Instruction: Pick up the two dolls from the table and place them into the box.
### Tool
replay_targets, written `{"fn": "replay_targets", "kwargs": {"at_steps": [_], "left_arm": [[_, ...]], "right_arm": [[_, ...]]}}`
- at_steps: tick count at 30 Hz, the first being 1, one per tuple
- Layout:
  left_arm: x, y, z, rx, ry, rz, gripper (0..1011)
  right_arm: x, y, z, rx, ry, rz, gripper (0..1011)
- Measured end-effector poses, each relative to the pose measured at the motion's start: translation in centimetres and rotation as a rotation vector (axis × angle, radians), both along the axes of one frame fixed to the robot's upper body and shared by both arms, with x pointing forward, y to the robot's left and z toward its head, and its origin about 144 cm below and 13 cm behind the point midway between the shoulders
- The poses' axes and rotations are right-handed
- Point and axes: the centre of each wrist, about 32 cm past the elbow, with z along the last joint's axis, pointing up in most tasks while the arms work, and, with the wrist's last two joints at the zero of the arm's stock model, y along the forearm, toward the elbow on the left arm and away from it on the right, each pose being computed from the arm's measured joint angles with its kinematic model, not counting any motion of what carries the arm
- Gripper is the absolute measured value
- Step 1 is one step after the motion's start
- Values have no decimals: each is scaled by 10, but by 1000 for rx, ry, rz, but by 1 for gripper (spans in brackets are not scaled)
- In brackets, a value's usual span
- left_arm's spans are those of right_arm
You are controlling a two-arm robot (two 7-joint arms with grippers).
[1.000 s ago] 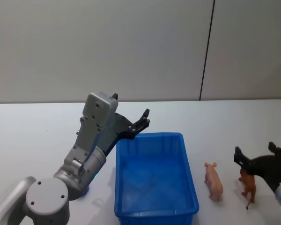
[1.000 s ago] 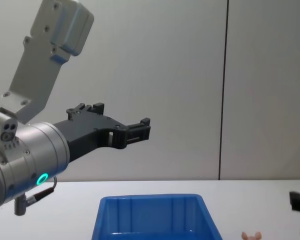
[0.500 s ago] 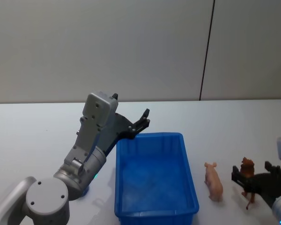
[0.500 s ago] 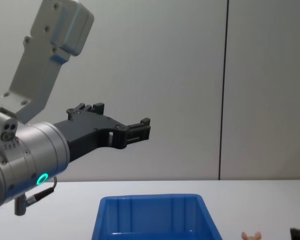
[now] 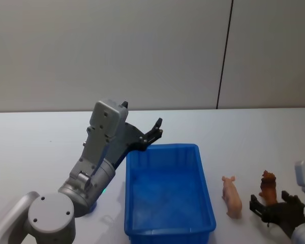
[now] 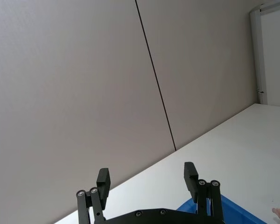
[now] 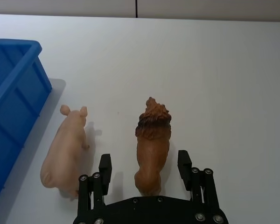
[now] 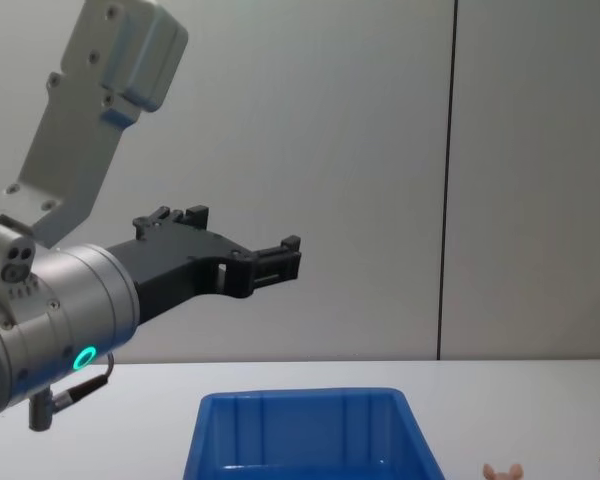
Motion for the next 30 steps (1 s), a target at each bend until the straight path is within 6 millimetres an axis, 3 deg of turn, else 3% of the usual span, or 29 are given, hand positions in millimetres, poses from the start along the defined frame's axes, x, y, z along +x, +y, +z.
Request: {"fn": "replay_targets", "kwargs": {"at_steps": [8, 20, 30], "left_arm": [[0, 0, 0, 0, 0, 0, 1001], [0, 0, 0, 0, 0, 0, 1001], [0, 0, 0, 0, 0, 0, 1001]], "right_arm": [[-1, 1, -6, 8, 15, 2, 705], [-2, 2, -10, -8, -4, 9, 299], [-3, 4, -3, -56, -73, 14, 295]]}}
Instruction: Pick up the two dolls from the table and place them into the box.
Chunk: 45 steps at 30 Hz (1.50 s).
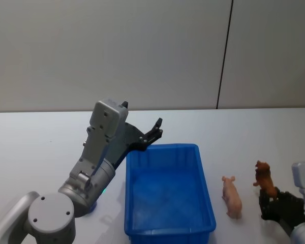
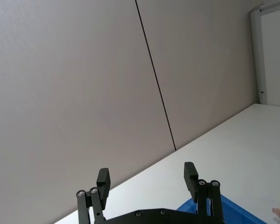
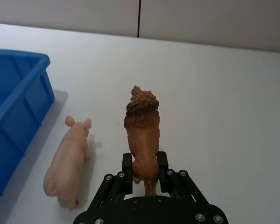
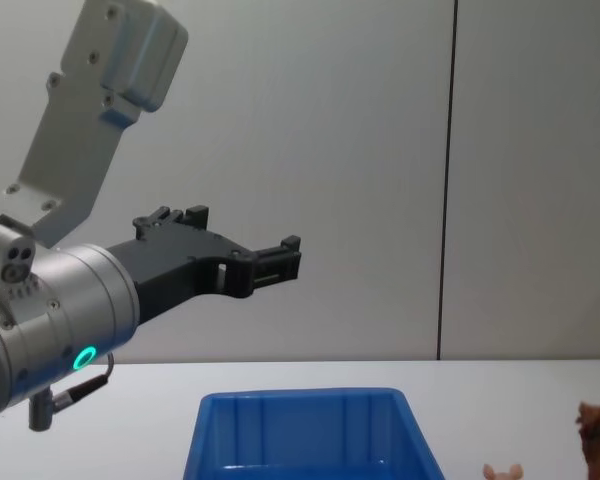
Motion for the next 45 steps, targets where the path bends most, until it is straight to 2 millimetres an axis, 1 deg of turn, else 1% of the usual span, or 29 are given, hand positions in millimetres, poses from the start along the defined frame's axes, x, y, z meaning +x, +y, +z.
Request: {"fn": "replay_targets", "kwargs": {"at_steps": [6, 14, 24, 37, 45], "left_arm": [[0, 0, 0, 0, 0, 0, 1001], [0, 0, 0, 0, 0, 0, 1001], [0, 0, 0, 0, 0, 0, 1001], [0, 0, 0, 0, 0, 0, 1001], [0, 0, 0, 0, 0, 0, 1001]], "right_arm": [[-1, 1, 9, -29, -70, 13, 295], [0, 4, 21, -38, -149, 72, 295], [7, 12, 33, -13, -211, 203, 295], [19, 26, 37, 32, -221, 380, 296], [32, 42, 35, 65, -205, 509, 296]]}}
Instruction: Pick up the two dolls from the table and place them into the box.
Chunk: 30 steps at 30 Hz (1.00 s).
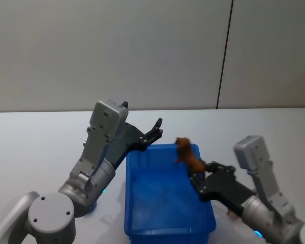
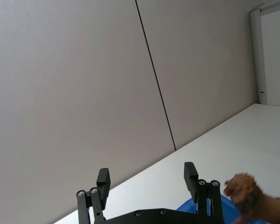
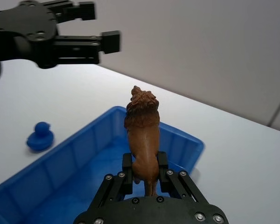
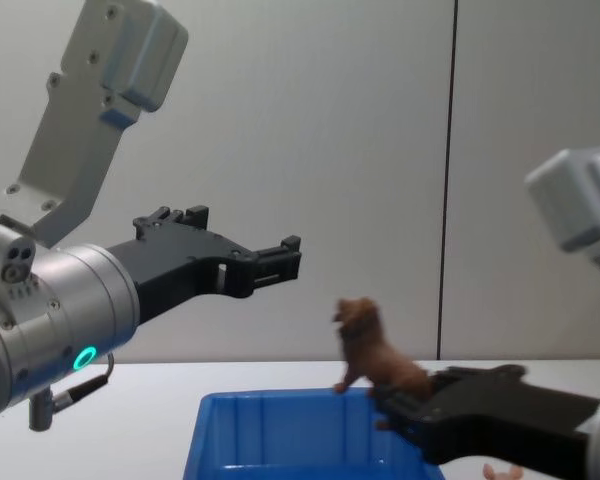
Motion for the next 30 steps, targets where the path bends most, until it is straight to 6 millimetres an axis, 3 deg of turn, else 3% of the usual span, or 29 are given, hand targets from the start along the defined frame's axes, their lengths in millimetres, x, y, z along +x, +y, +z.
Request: {"fn": "replay_targets", "kwargs": {"at_steps": [5, 14, 24, 30], "left_arm": [[0, 0, 0, 0, 0, 0, 1001], [0, 0, 0, 0, 0, 0, 1001], [0, 0, 0, 0, 0, 0, 1001], [0, 0, 0, 0, 0, 0, 1001]], "right_arm": [[10, 11, -2, 7, 13, 72, 357], [29, 33, -8, 9, 41, 173, 645], [31, 35, -10, 1, 54, 141, 954], [26, 30, -9, 0, 48, 87, 1001]]}}
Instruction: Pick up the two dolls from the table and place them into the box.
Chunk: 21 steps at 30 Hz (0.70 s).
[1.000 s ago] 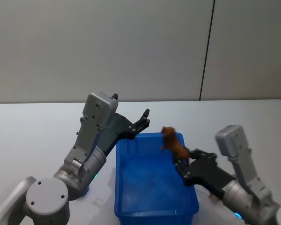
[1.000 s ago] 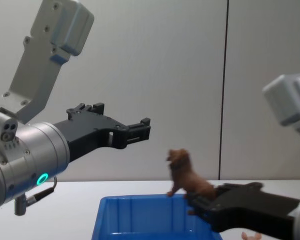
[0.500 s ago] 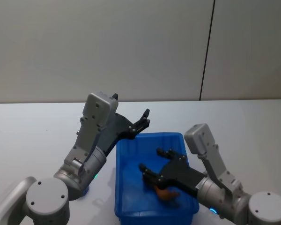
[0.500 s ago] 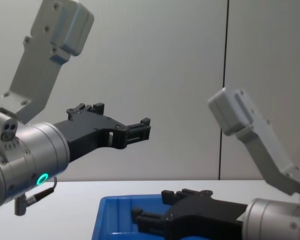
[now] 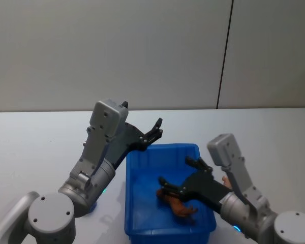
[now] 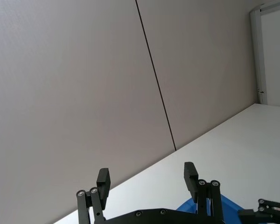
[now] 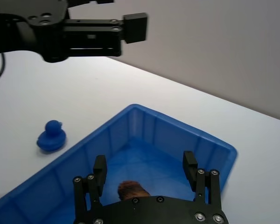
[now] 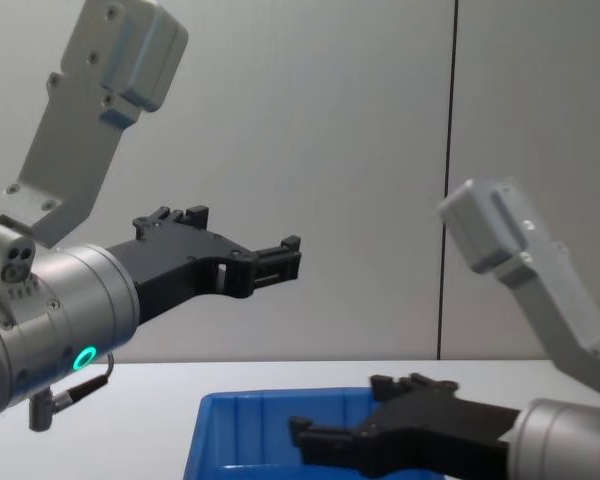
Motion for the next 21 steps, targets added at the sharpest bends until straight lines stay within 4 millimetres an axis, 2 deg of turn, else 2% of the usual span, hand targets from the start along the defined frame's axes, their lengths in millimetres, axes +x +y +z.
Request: {"fn": "replay_targets", "kwargs": {"at_steps": [21], "left_arm": [[0, 0, 0, 0, 0, 0, 1001]], "right_arm": [[-45, -30, 3, -43, -31, -298, 1001]]}}
